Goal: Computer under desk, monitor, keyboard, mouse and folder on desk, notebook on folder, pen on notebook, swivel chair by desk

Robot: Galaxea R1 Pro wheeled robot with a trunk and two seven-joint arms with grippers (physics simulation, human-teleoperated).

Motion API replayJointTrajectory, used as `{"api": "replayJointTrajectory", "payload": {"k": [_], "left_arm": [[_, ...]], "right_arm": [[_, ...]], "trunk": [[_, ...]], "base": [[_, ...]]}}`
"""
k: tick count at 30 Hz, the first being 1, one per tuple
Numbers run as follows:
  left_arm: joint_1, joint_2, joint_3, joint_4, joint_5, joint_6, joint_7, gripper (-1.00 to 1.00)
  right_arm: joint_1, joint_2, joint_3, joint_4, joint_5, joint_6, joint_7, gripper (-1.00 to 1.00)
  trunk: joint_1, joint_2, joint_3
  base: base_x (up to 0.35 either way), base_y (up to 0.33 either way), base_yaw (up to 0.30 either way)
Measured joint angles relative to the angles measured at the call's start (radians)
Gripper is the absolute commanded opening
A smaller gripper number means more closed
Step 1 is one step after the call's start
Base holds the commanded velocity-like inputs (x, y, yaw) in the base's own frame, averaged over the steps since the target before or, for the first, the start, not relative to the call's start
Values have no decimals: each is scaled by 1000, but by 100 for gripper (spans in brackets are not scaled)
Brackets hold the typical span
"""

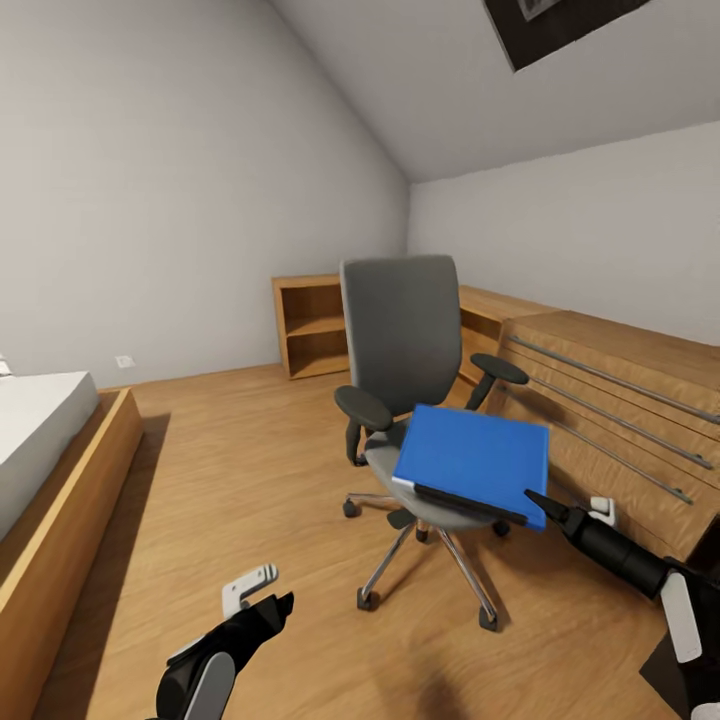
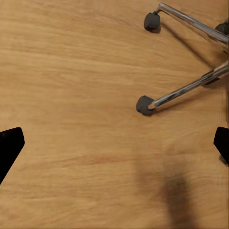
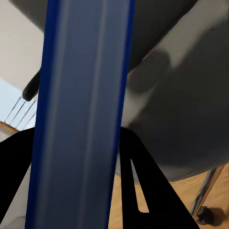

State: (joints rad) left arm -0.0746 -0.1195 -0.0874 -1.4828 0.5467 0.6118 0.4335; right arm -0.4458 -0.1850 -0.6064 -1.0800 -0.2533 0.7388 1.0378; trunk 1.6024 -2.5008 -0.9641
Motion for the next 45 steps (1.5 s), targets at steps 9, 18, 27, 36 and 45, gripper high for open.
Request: {"api": "replayJointTrajectory", "payload": {"k": [9, 18, 27, 36, 45], "left_arm": [[0, 0, -1, 13, 0, 0, -1, 100], [0, 0, -1, 14, 1, 0, -2, 100], [0, 0, -1, 15, 1, 0, -3, 100], [0, 0, 0, 15, 1, 0, -4, 100], [0, 0, -1, 15, 1, 0, -7, 100]], "right_arm": [[0, 5, -10, -6, 8, -17, -2, -100], [0, 5, -33, -6, 8, -18, -11, -100], [0, 5, -34, -16, 6, -17, -77, -100], [0, 34, -46, -122, 5, -28, -116, -100], [19, 311, -333, -403, 4, -94, -195, -100]], "trunk": [[-17, 29, 32], [-52, 92, 60], [-86, 155, 88], [-121, 218, 117], [-155, 281, 145]], "base": [[0, 0, 0], [0, 0, 0], [0, 0, 0], [0, 0, 0], [0, 0, 0]]}}
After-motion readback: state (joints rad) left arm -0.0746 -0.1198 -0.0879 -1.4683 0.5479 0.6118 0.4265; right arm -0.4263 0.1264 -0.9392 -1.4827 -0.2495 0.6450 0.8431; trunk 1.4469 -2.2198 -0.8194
